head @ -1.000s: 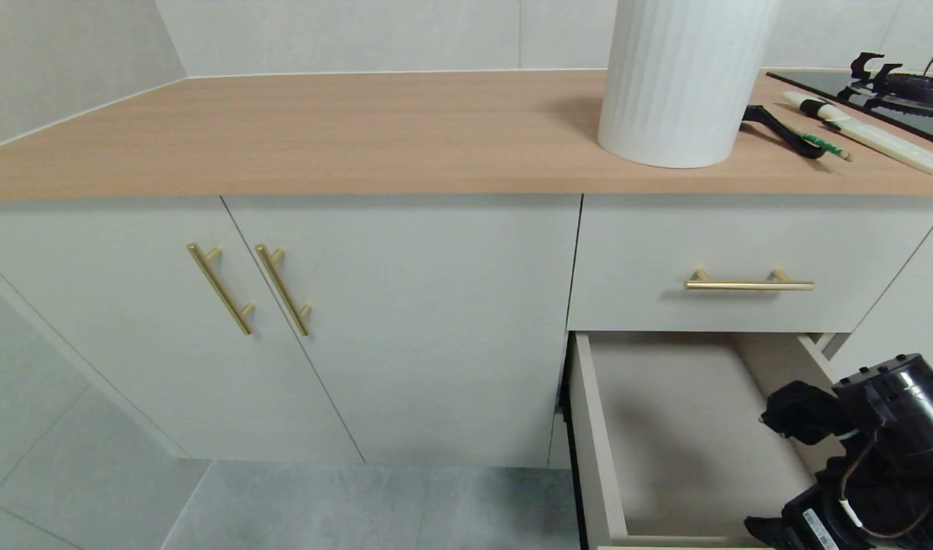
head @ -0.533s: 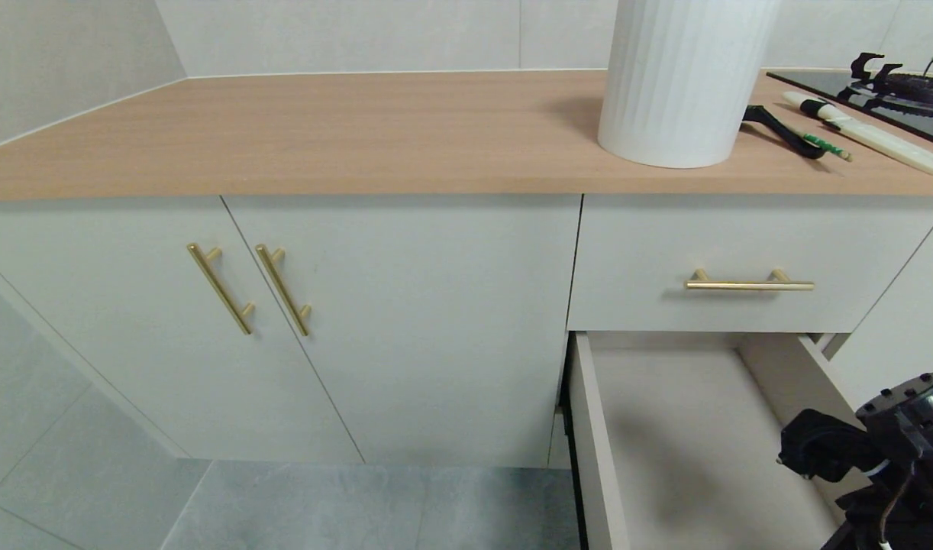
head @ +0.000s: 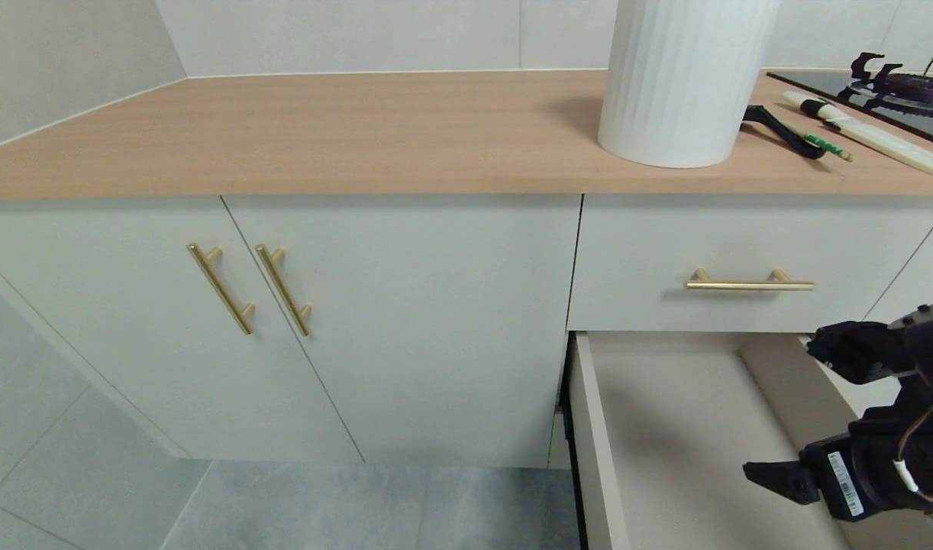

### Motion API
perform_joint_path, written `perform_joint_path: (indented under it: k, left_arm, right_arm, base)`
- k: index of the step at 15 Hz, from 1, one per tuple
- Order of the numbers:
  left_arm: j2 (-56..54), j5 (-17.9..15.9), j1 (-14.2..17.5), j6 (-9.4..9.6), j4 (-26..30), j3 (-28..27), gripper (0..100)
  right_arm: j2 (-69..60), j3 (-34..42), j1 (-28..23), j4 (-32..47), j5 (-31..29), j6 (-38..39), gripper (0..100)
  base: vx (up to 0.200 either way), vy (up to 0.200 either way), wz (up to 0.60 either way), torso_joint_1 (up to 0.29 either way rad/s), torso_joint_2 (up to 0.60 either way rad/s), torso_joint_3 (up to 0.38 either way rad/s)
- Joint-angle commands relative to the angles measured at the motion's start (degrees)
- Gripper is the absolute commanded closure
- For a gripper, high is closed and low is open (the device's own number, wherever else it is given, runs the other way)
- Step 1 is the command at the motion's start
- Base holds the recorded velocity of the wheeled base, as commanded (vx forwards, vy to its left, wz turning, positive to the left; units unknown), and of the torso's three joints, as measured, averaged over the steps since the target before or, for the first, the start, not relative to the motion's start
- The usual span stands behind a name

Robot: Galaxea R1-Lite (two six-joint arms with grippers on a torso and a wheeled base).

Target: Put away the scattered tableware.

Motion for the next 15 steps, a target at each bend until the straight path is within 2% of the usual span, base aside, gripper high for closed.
perform_joint_path:
  k: [1,2,4,15]
  left_arm:
    - [0.02,0.0,0.02,-0.01,0.02,0.01,0]
    - [0.02,0.0,0.02,-0.01,0.02,0.01,0]
    - [0.02,0.0,0.02,-0.01,0.02,0.01,0]
    - [0.02,0.0,0.02,-0.01,0.02,0.01,0]
  right_arm:
    - [-3.16,-7.08,-0.2,6.93,-0.08,4.28,0]
    - [-4.48,-10.95,-0.12,11.5,0.0,6.74,0]
    - [-7.65,-13.94,-0.12,15.98,0.09,7.79,0]
    - [-11.07,-12.27,-0.29,15.54,-0.17,3.13,0]
  base:
    - [0.0,0.0,0.0,0.0,0.0,0.0]
    - [0.0,0.0,0.0,0.0,0.0,0.0]
    - [0.0,0.0,0.0,0.0,0.0,0.0]
    - [0.0,0.0,0.0,0.0,0.0,0.0]
